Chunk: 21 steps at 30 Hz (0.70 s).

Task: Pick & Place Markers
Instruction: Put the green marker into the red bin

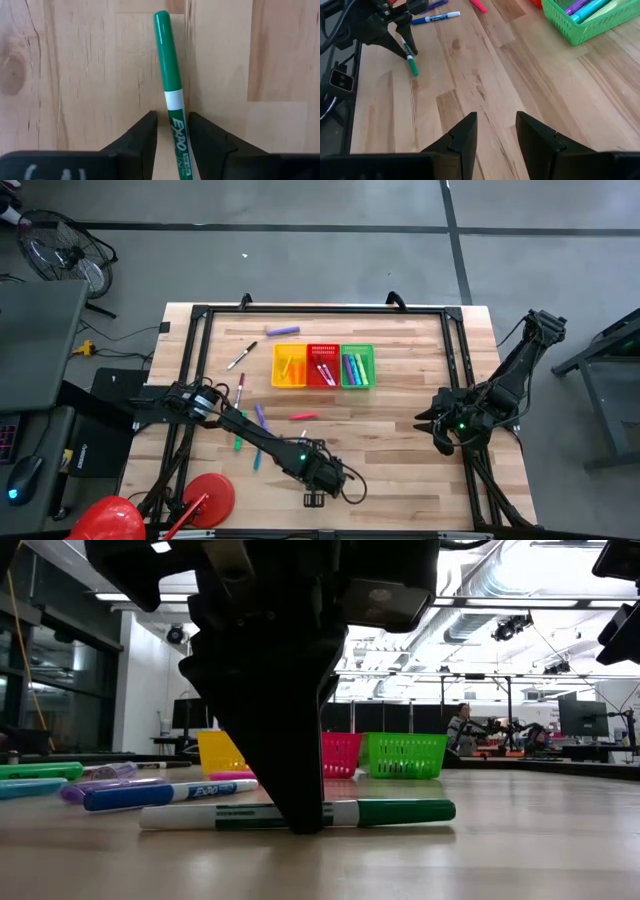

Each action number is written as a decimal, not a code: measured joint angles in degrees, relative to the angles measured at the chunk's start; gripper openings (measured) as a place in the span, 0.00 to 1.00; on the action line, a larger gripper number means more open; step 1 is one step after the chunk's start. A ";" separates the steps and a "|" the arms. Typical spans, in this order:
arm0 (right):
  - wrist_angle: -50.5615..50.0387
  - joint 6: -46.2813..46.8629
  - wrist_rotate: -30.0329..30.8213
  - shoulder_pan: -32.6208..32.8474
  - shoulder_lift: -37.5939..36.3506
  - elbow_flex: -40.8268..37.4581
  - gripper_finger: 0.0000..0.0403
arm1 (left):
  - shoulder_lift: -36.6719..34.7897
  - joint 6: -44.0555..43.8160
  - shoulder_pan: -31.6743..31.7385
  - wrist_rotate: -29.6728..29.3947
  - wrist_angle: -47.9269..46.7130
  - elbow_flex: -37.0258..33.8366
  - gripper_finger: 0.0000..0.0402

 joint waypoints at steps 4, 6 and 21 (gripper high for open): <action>0.04 0.02 0.00 -0.01 0.00 0.00 0.31 | 0.00 -0.11 0.61 -0.08 0.10 0.00 0.26; 0.11 0.02 -0.03 -0.02 0.00 0.00 0.31 | 0.00 -0.22 0.73 0.11 0.12 0.00 0.24; 0.45 -0.04 -0.36 -0.01 -0.01 0.00 0.31 | 0.00 -4.24 2.90 0.97 1.56 0.00 0.06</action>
